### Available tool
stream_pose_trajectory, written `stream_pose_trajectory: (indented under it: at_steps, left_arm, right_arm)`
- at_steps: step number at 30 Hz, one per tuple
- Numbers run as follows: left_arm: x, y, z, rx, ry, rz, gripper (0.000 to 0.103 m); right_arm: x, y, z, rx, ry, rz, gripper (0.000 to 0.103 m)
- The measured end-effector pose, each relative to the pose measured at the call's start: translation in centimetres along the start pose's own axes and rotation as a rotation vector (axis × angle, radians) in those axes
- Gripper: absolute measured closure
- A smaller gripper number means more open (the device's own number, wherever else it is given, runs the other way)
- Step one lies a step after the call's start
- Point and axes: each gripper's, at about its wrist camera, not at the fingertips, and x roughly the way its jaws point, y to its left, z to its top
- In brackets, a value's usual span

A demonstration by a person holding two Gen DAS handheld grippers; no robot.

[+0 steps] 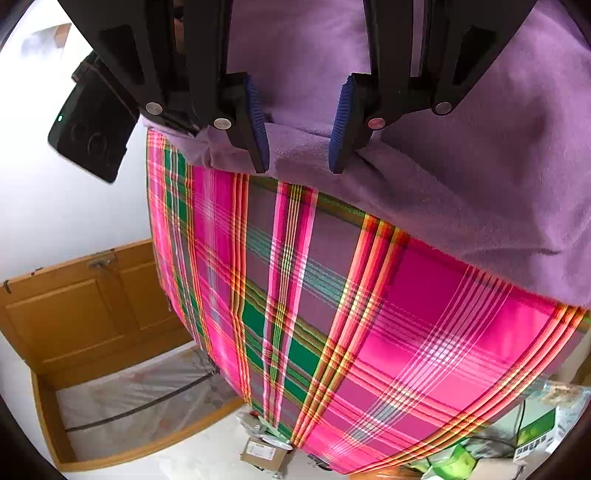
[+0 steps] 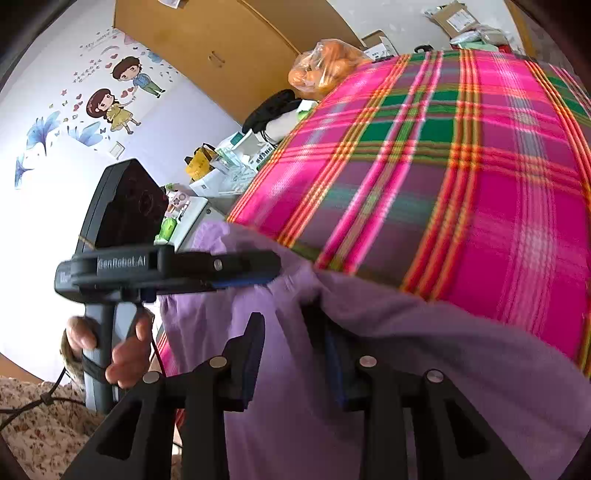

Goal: Fold clothes

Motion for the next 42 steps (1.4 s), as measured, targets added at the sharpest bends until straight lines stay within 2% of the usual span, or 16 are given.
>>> stream_pose_trajectory:
  at_steps: [8, 10, 14, 20, 22, 25, 30, 36, 37, 38, 39, 40, 42]
  left_arm:
    - [-0.1, 0.4, 0.9, -0.004, -0.027, -0.027, 0.067]
    - [-0.2, 0.3, 1.2, 0.008, -0.039, -0.046, 0.061]
    - [-0.2, -0.2, 1.5, 0.046, -0.053, -0.055, 0.061]
    - [0.2, -2.4, 2.0, 0.205, -0.06, -0.05, 0.06]
    - [0.8, -3.2, 2.1, 0.247, -0.032, -0.051, 0.06]
    - [2.0, -4.4, 2.1, 0.335, 0.025, -0.042, 0.06]
    - [3.2, -6.2, 2.1, 0.467, 0.05, -0.001, 0.06]
    - [4.3, -7.0, 2.5, 0.493, 0.092, -0.052, 0.06]
    - [4.3, -7.0, 2.5, 0.489, 0.091, -0.065, 0.065]
    - [4.1, -6.9, 2.6, 0.481, 0.086, -0.077, 0.08]
    - [3.9, -6.8, 2.7, 0.474, 0.077, -0.085, 0.088]
    - [3.7, -6.7, 2.7, 0.466, 0.062, -0.089, 0.094]
    - [3.6, -6.4, 2.9, 0.445, 0.04, -0.091, 0.095]
  right_arm:
    - [-1.7, 0.2, 1.5, 0.004, -0.127, 0.074, 0.06]
    - [-2.0, -0.3, 1.9, 0.03, -0.144, 0.086, 0.06]
    - [-2.3, -1.8, 2.6, 0.113, -0.167, 0.093, 0.06]
    - [-3.3, -3.8, 3.4, 0.205, -0.206, 0.121, 0.06]
    - [-3.8, -4.5, 3.4, 0.242, -0.21, 0.109, 0.06]
    - [-5.6, -5.1, 2.8, 0.268, -0.26, 0.096, 0.06]
    - [-8.6, -6.8, 0.7, 0.342, -0.323, 0.063, 0.06]
    - [-11.3, -8.8, -2.3, 0.403, -0.35, -0.001, 0.06]
    - [-11.6, -9.1, -2.6, 0.405, -0.35, -0.025, 0.06]
    - [-11.9, -9.3, -2.9, 0.406, -0.35, -0.049, 0.06]
    - [-12.1, -9.5, -3.1, 0.405, -0.35, -0.072, 0.06]
    - [-12.4, -9.8, -3.2, 0.4, -0.348, -0.094, 0.06]
    - [-12.5, -10.0, -3.3, 0.389, -0.338, -0.134, 0.06]
